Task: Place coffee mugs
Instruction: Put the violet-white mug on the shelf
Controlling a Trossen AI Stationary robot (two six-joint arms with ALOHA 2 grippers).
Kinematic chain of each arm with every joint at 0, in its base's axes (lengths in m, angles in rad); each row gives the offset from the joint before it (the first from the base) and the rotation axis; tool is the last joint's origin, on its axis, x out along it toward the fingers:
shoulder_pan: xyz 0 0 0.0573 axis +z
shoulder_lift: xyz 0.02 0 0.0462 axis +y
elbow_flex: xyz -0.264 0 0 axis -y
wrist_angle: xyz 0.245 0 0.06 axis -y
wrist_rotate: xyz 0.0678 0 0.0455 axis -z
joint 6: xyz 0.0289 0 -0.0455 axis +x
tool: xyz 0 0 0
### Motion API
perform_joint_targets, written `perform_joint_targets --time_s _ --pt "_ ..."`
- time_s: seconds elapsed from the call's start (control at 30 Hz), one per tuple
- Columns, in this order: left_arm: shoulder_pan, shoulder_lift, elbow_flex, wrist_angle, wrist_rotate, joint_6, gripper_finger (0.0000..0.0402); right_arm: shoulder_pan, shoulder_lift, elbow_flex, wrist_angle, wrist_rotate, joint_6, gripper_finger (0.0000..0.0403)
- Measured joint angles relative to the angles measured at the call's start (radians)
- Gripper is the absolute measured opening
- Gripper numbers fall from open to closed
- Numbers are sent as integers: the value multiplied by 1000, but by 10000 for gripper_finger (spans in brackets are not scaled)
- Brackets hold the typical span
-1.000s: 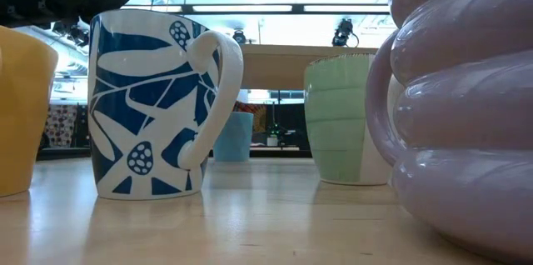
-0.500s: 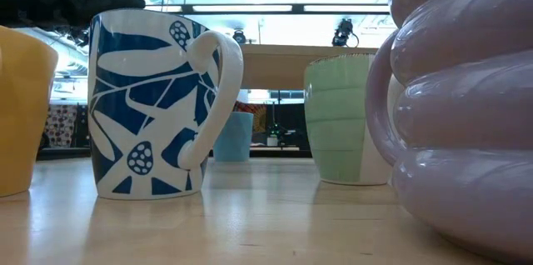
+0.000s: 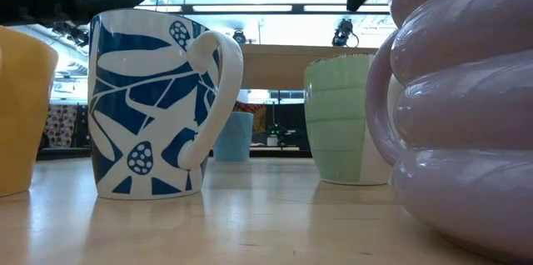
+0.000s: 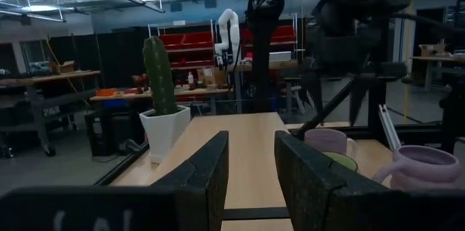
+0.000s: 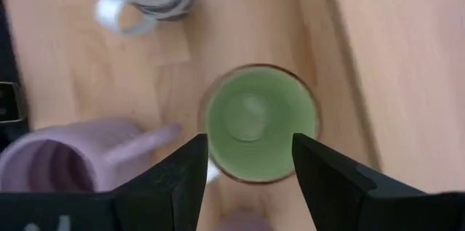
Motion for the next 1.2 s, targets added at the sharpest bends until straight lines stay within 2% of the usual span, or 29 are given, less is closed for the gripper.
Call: perform_joint_targets --time_s 0.17,0.27,0.57,0.9,1.2 --pt "0 0 0 -2 0 -7 118 -4 61 99 -113 -35 -24 206" --pt "0 0 0 -11 0 -48 118 -8 58 112 -197 -45 -22 206" --pt "0 0 0 -4 -6 -71 118 -6 27 100 -361 -159 229 206" --pt "0 0 0 0 -77 -37 118 15 27 -89 -269 -335 482 206" --pt "0 0 0 17 -104 -34 118 15 23 -199 -142 -398 551 206"
